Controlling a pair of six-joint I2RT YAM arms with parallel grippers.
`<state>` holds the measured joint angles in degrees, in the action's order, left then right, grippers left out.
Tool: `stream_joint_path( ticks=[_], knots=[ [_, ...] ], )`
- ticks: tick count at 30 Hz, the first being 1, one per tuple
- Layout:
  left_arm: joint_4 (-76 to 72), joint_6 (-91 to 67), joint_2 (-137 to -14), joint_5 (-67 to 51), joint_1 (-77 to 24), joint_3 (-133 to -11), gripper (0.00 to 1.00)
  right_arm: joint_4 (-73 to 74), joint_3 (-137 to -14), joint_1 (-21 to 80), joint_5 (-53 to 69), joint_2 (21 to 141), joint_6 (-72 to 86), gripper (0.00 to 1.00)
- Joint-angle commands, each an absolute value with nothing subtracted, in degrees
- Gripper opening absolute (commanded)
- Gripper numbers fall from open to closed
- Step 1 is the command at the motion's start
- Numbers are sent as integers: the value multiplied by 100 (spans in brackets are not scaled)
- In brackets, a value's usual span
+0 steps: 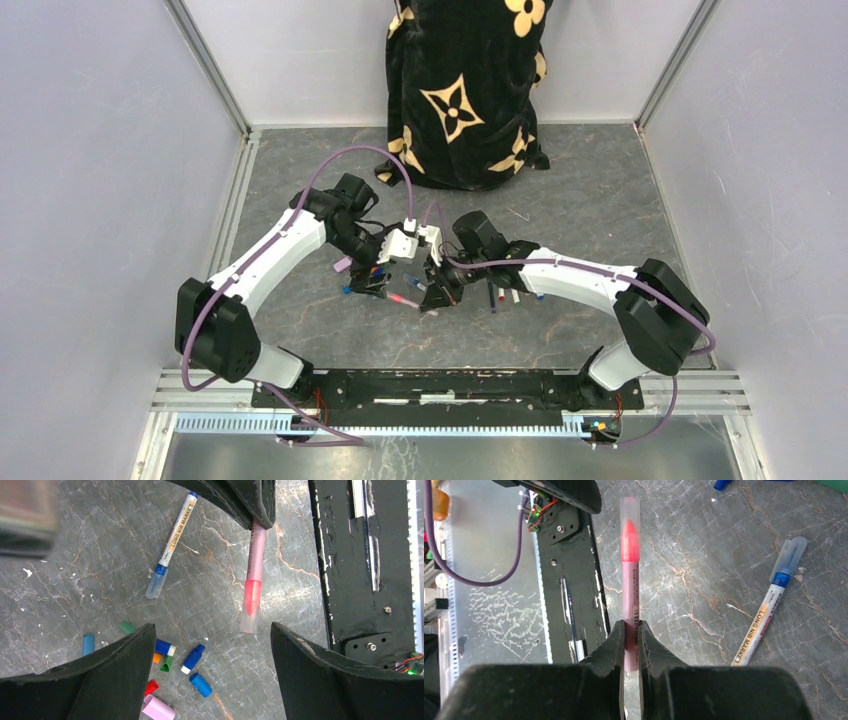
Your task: Open the pen caps
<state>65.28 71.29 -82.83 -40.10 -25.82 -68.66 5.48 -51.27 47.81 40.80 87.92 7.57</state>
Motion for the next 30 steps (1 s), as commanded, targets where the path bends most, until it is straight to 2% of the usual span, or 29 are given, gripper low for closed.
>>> stream_joint_path(
  ticks=[1, 7, 12, 14, 19, 21, 23, 24, 25, 30],
  knots=[
    [6354, 7211, -8196, -3952, -2725, -6732, 88, 354, -5327, 4681, 4464, 8662, 914, 0],
    [6240, 7079, -8160, -3957, -2881, -6552, 82, 175, -5288, 4593, 4491, 8624, 1057, 0],
    [6117, 6913, -8294, -3985, -2953, -6601, 49, 44, -5257, 4588, 4584, 8657, 1211, 0],
    [6123, 6892, -8363, -3979, -2982, -6620, 42, -101, -5247, 4580, 4580, 8665, 1226, 0],
    [6237, 6976, -8433, -3940, -3044, -6656, 33, -159, -5258, 4577, 4605, 8724, 1283, 0],
    [6385, 7034, -8488, -3906, -3070, -6742, 26, -332, -5239, 4584, 4677, 8831, 1454, 24],
    [6492, 7037, -8543, -3890, -3092, -6840, 13, -553, -5237, 4584, 4766, 8991, 1643, 37],
    [6508, 7040, -8551, -3880, -3100, -6872, 6, -653, -5242, 4588, 4810, 9065, 1714, 41],
    [6517, 7018, -8552, -3878, -3107, -6900, 3, -757, -5287, 4588, 4851, 9162, 1792, 45],
    [6521, 7009, -8470, -3879, -3120, -6973, 2, -817, -5697, 4587, 5081, 9614, 1956, 50]
  ],
)
